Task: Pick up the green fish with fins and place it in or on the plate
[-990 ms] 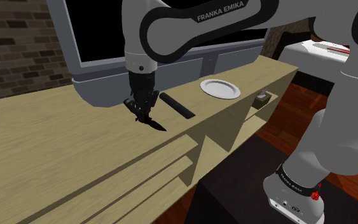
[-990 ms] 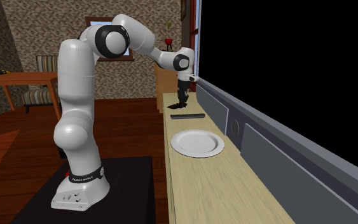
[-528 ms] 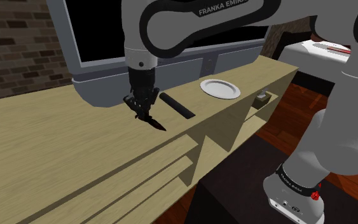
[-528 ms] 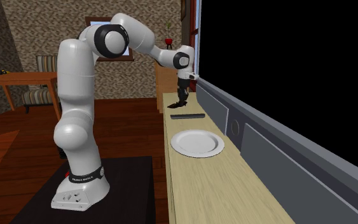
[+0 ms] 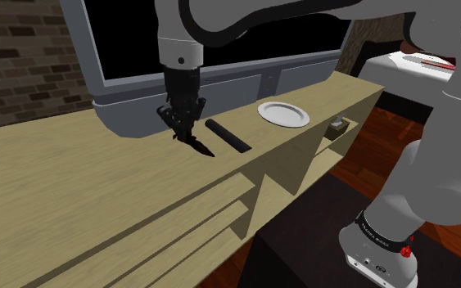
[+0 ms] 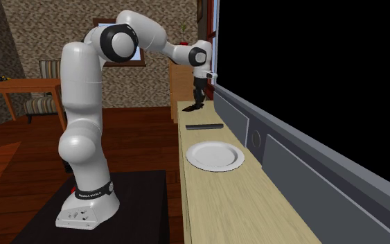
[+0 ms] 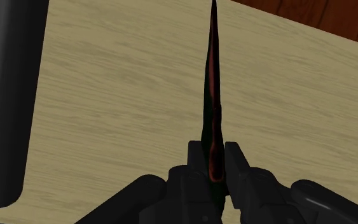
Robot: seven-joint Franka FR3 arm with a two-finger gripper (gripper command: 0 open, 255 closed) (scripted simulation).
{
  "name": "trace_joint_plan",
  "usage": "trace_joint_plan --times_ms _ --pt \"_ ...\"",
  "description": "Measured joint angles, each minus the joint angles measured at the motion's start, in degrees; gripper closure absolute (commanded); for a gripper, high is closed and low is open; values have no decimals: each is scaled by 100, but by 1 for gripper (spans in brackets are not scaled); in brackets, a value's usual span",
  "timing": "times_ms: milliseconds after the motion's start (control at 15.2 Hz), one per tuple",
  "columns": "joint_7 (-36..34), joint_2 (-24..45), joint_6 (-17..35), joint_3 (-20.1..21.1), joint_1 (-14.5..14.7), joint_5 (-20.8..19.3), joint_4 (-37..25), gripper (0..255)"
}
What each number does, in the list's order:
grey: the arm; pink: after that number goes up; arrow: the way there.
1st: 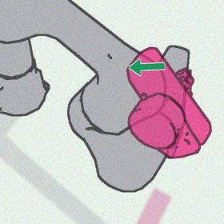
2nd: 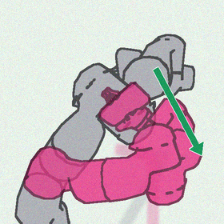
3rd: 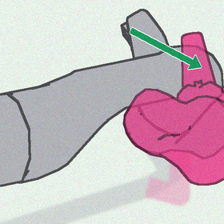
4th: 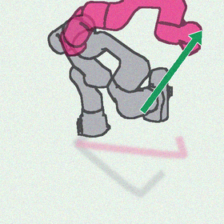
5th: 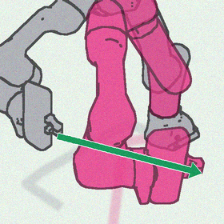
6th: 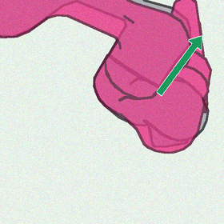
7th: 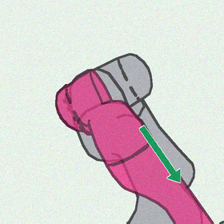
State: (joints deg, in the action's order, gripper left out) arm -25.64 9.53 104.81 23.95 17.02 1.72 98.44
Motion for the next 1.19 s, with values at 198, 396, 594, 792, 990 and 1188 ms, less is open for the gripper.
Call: trace_joint_plan --times_ms 198,396,594,792,990,1188 --pt "-19 -13 -219 7 7 4 -208 255" --pt "-34 -24 -424 11 11 6 -404 255" --pt "272 -339 -430 -94 -181 131 -94 255" --pt "700 -699 -406 -265 -416 261 299 255" --pt "1129 -1086 -376 -458 -626 376 729 255" --pt "1606 -1402 -348 -699 -839 437 1101 255"
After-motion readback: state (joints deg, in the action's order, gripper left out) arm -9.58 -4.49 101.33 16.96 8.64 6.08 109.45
